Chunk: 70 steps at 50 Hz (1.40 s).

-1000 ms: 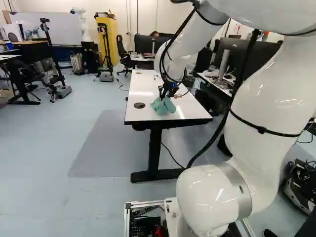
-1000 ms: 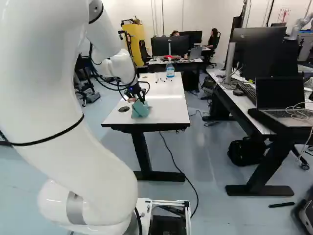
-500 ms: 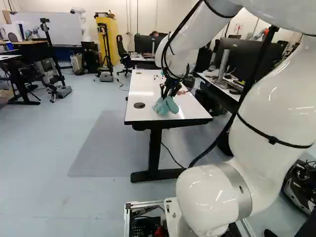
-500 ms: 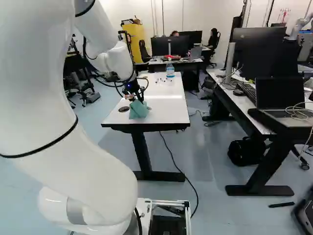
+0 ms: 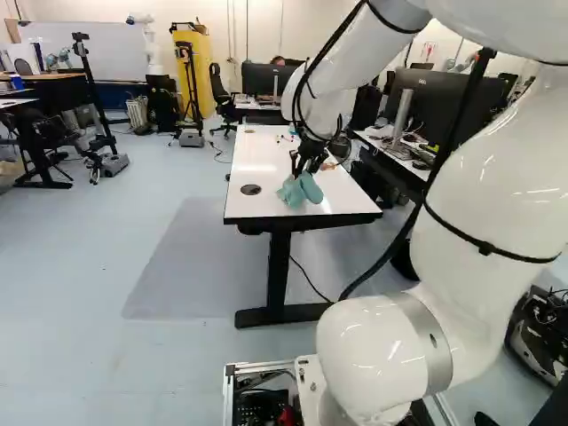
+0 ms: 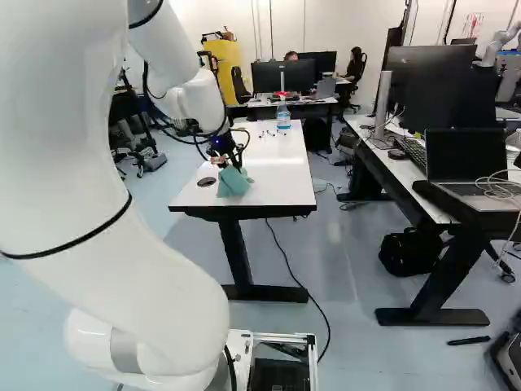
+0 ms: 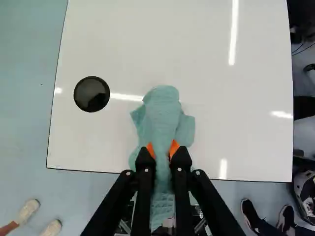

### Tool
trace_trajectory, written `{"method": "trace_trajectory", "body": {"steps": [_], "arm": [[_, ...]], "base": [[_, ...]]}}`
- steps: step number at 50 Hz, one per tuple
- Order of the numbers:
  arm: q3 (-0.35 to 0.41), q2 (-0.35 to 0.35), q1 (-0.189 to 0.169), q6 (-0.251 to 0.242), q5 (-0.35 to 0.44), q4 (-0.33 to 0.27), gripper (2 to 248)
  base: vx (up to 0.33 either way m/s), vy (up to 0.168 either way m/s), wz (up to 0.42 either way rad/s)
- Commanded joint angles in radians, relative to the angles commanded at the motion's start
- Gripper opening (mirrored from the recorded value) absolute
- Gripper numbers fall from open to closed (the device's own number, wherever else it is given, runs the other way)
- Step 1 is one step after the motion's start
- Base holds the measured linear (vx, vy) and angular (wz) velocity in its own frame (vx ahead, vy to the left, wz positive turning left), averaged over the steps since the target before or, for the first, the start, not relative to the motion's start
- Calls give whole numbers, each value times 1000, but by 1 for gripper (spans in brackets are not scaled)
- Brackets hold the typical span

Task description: Clean the table with the green towel

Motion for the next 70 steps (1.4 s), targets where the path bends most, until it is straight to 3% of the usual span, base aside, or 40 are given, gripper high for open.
{"method": "trace_trajectory", "body": {"steps": [70], "arm": [[-52,-49,-260,0,0,0,47]], "base": [[0,0,0]]}}
